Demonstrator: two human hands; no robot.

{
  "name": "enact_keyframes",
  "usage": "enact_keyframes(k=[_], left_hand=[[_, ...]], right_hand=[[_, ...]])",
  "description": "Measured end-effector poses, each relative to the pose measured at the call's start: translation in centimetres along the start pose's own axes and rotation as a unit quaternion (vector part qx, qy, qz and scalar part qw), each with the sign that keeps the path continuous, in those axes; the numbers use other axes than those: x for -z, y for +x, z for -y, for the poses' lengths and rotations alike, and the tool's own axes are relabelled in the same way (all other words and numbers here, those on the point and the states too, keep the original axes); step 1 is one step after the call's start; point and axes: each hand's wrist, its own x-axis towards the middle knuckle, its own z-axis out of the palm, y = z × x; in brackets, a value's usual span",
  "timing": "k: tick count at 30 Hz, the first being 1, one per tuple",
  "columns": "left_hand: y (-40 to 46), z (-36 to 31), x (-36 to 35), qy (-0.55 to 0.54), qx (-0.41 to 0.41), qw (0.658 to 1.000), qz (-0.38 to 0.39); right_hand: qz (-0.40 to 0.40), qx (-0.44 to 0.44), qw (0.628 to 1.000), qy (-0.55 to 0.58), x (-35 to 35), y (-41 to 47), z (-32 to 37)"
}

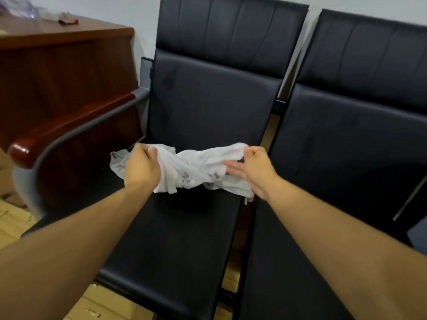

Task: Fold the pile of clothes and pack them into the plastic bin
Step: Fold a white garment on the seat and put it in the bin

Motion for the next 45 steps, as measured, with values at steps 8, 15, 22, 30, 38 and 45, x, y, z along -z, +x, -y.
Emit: enact_keyframes(k=[8, 15, 22, 30, 38, 45], left_hand=[[0.6, -8.1, 5.3, -0.147, -0.048, 0.986, -0.067], [-2.2, -15.2, 8.6, -0.162, -0.108, 0.972, -0.130], [-4.9, -20.2, 5.0, -0.162, -0.160, 0.972, -0.059], [-9.0, -27.4, -2.1, -0.180, -0.149, 0.970, 0.067], [-12.5, -26.8, -4.5, -0.185, -0.231, 0.942, 0.159], [-18.0, -10.6, -8.9, 0.271, -0.103, 0.777, 0.559]], right_hand=[[-0.160, 0.162, 0.973, 0.023, 2.7, -2.2, 11.2], [-0.308, 0.273, 0.910, -0.053, 8.8, -8.0, 17.9], [-0.401, 0.289, 0.858, -0.143, 17.8, -12.8, 19.1], [-0.431, 0.270, 0.841, -0.186, 26.8, -17.9, 20.9], [-0.445, 0.221, 0.848, -0.186, 30.2, -20.8, 16.7], [-0.299, -0.207, 0.887, -0.284, 32.4, -22.4, -1.7]])
